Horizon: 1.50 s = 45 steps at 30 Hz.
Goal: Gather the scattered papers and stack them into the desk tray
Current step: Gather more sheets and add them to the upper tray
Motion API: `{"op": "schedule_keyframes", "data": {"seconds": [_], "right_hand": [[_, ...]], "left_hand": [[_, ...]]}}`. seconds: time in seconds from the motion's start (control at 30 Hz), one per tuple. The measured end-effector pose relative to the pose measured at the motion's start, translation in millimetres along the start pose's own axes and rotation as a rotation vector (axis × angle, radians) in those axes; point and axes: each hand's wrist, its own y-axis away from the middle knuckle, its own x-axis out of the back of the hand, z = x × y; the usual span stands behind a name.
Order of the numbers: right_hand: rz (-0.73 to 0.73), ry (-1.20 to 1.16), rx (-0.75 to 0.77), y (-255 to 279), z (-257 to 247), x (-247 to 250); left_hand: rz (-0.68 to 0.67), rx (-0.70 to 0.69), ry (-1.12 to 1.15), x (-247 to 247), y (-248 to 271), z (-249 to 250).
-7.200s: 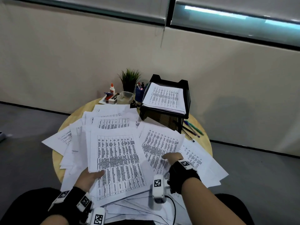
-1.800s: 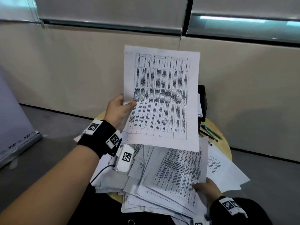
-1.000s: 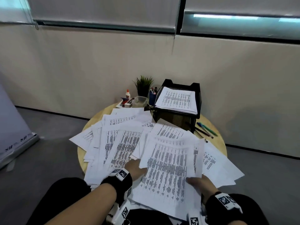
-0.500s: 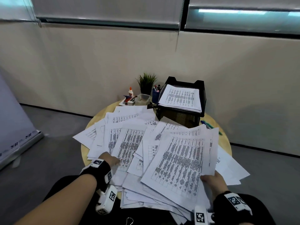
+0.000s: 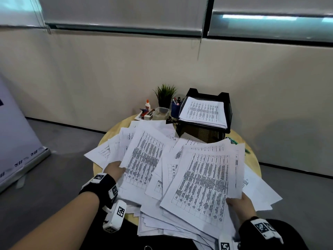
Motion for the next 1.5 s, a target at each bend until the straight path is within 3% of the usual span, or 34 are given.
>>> {"op": "schedule_keyframes", "data": {"seconds": [0.1,0.23,0.37,0.47,0.6,0.73,0.83,1.1,1.3,1.5], "right_hand": [[0.066,-0.041,-0.004,-2.6,-0.6,3.6],[0.152,-0.133,0.026,-2.7,-0.6,12.1],[0.22,-0.234,0.031,-5.9,-0.5,23.5],[0.221,-0.285,0.039,-10.2,0.6,33.4],[0.219,-0.372,0.033,-11.8,2.5,42.2],[0.215,-0.386,0.018,-10.7,6.5,39.9],[0.204,-0.315,0.019,-7.6,2.2,45.2],[0.177,-0.376,-0.045,-16.7,13.7,34.9],[-0.046,-0.386,-0.14,-3.2,4.7,12.9],[-0.295,-0.436,-0.259,6.5,5.1,-28.2]], "left_hand": [[0.048,0.043,0.001,5.5,-3.1,-7.0],[0.016,0.114,0.026,2.9,0.1,-4.5],[0.029,0.093,-0.128,-10.4,10.9,16.0],[-0.138,0.0,-0.072,-32.7,20.0,36.2],[-0.332,0.029,-0.072,-67.7,38.6,59.2],[-0.308,0.066,-0.096,-96.3,51.3,66.5],[-0.31,0.018,-0.119,-110.1,53.9,69.2],[-0.008,-0.084,0.191,-62.1,40.4,57.3],[0.268,-0.031,0.409,7.4,21.8,29.3],[0.335,0.037,0.534,22.7,22.9,15.0]]}}
